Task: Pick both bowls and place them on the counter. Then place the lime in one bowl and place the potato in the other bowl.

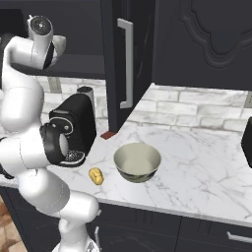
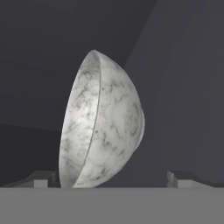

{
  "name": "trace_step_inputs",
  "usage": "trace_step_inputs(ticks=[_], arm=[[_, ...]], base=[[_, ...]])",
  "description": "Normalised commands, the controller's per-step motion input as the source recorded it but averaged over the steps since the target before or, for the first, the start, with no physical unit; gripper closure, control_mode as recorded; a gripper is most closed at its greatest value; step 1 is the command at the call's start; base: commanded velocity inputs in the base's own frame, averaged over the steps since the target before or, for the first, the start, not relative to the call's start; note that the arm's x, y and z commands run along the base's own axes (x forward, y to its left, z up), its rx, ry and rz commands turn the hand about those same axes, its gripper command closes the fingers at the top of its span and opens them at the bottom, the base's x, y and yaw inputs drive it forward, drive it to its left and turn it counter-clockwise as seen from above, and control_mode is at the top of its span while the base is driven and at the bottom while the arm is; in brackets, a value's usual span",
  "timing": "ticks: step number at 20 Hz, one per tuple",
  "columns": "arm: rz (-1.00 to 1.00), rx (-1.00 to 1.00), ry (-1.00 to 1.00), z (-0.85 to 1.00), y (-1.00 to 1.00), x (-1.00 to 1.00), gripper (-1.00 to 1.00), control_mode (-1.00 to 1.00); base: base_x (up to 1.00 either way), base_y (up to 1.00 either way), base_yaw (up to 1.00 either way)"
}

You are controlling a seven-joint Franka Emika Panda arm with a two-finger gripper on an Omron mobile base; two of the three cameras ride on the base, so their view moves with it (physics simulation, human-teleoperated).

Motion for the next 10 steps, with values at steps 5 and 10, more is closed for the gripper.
trace_step_inputs(ticks=[5,10], arm=[[0.00,0.00,0.00,-0.15,0.01,0.28,-1.00,-1.00],[0.00,0.00,0.00,-0.11,0.05,0.23,-1.00,-1.00]], base=[[0.00,0.00,0.00],[0.00,0.00,0.00]])
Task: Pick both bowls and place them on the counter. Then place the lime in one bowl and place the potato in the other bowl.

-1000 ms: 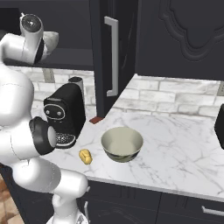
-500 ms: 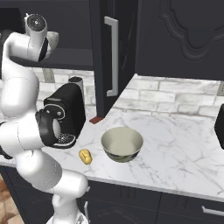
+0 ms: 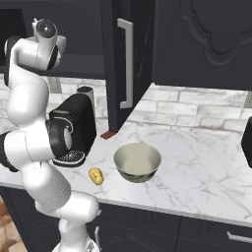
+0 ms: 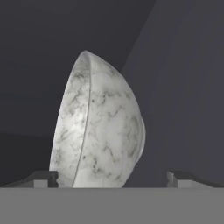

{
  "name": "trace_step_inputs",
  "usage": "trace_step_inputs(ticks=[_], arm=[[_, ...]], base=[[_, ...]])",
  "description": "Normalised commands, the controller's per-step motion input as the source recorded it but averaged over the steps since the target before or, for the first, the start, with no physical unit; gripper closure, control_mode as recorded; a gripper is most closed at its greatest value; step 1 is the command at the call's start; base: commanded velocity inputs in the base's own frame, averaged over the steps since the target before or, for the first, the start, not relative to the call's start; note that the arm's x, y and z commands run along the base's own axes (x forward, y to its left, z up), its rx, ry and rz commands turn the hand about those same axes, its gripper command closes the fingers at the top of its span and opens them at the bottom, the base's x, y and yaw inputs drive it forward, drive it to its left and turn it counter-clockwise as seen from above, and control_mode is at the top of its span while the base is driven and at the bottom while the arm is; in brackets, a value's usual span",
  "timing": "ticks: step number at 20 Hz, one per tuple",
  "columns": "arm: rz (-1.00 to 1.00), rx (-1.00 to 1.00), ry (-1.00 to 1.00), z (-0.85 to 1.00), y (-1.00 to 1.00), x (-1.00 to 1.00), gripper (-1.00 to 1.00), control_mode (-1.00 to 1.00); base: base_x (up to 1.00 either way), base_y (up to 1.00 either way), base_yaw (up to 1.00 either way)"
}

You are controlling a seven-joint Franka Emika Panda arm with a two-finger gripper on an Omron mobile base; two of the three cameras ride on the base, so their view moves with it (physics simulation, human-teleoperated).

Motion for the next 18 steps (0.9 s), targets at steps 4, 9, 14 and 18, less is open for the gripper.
trace_step_inputs(ticks=[4,9,14,18], arm=[[0.00,0.00,0.00,-0.07,0.05,0.19,-1.00,-1.00],[0.00,0.00,0.01,-0.04,0.09,0.20,-1.00,-1.00],[0.00,0.00,0.02,-0.05,0.11,0.17,-1.00,-1.00],[0.00,0.00,0.04,-0.07,0.15,0.09,1.00,-1.00]], base=[[0.00,0.00,0.00],[0.00,0.00,0.00],[0.00,0.00,0.00],[0.00,0.00,0.00]])
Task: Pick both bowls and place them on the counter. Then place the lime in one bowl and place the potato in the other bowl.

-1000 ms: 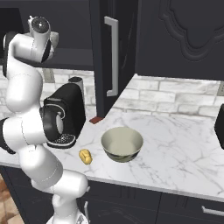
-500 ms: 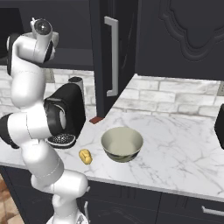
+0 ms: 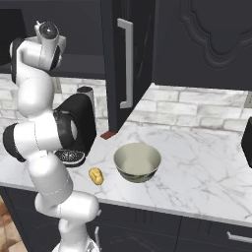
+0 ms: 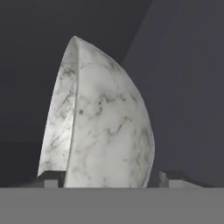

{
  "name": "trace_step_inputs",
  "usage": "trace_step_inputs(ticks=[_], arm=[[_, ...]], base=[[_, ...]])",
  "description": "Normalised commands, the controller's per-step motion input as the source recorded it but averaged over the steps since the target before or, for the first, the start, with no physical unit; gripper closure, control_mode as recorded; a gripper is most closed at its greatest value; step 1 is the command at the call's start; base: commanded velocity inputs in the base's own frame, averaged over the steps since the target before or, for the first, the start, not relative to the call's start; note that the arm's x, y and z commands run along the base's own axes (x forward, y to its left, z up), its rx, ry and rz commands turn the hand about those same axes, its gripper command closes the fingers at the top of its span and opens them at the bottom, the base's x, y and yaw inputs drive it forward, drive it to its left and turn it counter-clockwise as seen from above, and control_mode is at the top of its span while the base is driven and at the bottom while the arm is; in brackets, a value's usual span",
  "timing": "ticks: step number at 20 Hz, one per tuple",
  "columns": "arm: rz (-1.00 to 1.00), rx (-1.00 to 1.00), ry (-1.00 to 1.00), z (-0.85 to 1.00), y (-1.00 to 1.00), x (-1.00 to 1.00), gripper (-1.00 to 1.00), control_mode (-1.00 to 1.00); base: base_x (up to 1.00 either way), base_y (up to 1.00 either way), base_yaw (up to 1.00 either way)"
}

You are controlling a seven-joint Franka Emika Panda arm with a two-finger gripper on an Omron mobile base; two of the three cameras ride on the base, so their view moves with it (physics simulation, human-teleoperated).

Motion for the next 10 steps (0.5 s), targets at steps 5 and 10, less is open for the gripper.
trace_step_inputs(ticks=[5,10], arm=[[0.00,0.00,0.03,-0.06,0.03,0.00,1.00,-1.00],[0.00,0.00,0.00,-0.08,0.00,-0.14,1.00,-1.00]], base=[[0.00,0.00,0.00],[0.00,0.00,0.00]])
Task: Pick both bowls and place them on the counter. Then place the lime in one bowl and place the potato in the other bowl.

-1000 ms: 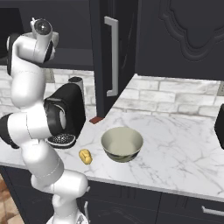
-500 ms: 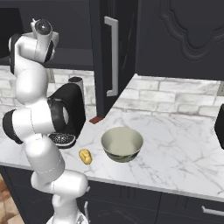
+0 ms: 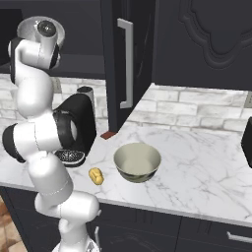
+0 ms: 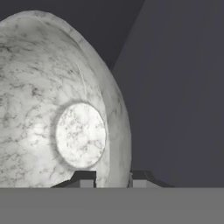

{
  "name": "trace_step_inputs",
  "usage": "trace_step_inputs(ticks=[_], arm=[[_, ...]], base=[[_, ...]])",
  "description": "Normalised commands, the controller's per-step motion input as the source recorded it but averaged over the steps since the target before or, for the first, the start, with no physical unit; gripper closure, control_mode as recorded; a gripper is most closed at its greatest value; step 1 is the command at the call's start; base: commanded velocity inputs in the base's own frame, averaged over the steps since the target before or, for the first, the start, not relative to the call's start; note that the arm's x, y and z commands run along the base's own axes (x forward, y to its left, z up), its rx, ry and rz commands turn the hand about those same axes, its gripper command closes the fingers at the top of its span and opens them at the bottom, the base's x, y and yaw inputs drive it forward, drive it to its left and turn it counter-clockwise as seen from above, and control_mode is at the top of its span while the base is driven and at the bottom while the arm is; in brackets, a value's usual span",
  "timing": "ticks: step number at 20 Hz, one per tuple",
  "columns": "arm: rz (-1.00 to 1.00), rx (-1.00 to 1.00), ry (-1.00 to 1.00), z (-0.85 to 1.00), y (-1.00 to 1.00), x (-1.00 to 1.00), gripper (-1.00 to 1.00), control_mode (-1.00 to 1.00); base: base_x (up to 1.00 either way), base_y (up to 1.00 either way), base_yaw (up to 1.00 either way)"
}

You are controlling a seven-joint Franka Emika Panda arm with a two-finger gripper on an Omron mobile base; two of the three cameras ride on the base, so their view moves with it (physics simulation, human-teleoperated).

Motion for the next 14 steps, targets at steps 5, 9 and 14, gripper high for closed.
trace_step_inputs(ticks=[5,9,14], arm=[[0.00,0.01,0.00,-0.18,0.00,-0.36,1.00,-1.00],[0.00,0.01,0.00,-0.06,0.00,-0.53,1.00,-1.00],[-0.01,0.00,0.00,-0.03,-0.06,-0.75,1.00,-1.00]], base=[[0.00,0.00,0.00],[0.00,0.00,0.00],[0.00,0.00,0.00]])
